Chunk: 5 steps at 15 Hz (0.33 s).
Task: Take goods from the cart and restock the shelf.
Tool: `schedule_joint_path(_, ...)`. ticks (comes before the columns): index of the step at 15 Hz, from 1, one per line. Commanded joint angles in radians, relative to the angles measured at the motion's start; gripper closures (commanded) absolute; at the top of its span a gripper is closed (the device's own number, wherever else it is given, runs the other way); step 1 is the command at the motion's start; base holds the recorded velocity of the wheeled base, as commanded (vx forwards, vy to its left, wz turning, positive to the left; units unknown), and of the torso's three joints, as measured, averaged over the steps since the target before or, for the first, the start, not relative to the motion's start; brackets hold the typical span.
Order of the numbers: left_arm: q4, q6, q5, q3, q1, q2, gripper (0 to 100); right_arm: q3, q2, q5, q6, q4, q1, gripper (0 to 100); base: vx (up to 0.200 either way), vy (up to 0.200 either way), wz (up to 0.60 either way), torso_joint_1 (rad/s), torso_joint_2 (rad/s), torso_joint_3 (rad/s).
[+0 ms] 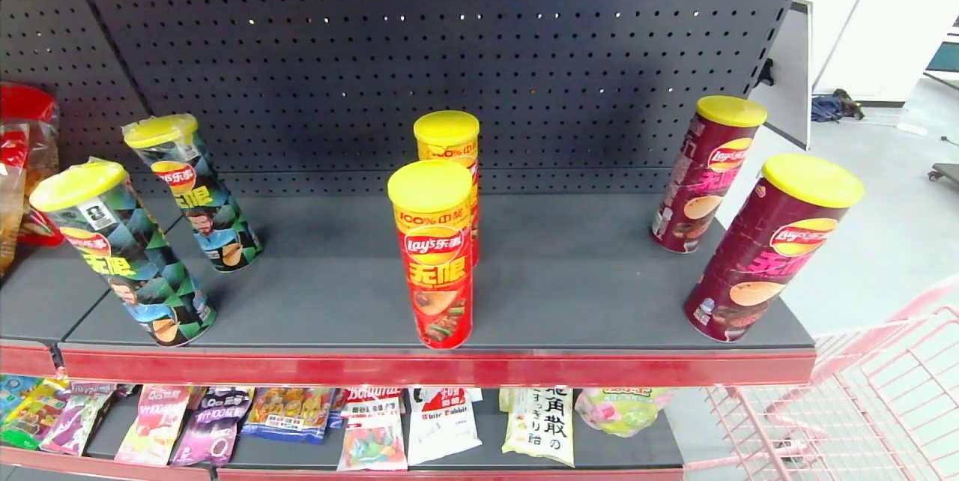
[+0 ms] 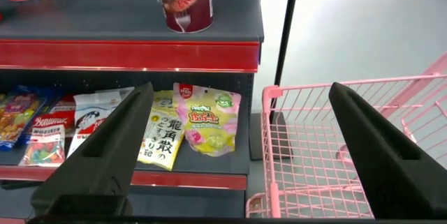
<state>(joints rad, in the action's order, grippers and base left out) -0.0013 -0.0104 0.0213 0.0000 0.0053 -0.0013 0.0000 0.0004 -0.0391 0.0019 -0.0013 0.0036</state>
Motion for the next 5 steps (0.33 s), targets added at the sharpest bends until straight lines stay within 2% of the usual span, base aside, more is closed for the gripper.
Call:
schedule_joint_path(1,0.0,0.0,0.0,0.0,0.001,0.001,0,0.0,0.0,-0.001,0.0,0.0,0.001,0,0.0,0.0,0.0,0.0,0.0,0.0)
schedule_joint_path(5,0.0,0.001,0.0,0.0,0.001,0.001,0,0.0,0.0,0.001,-0.002,0.0,-0.001,0,0.0,0.0,0.0,0.0,0.0,0.0)
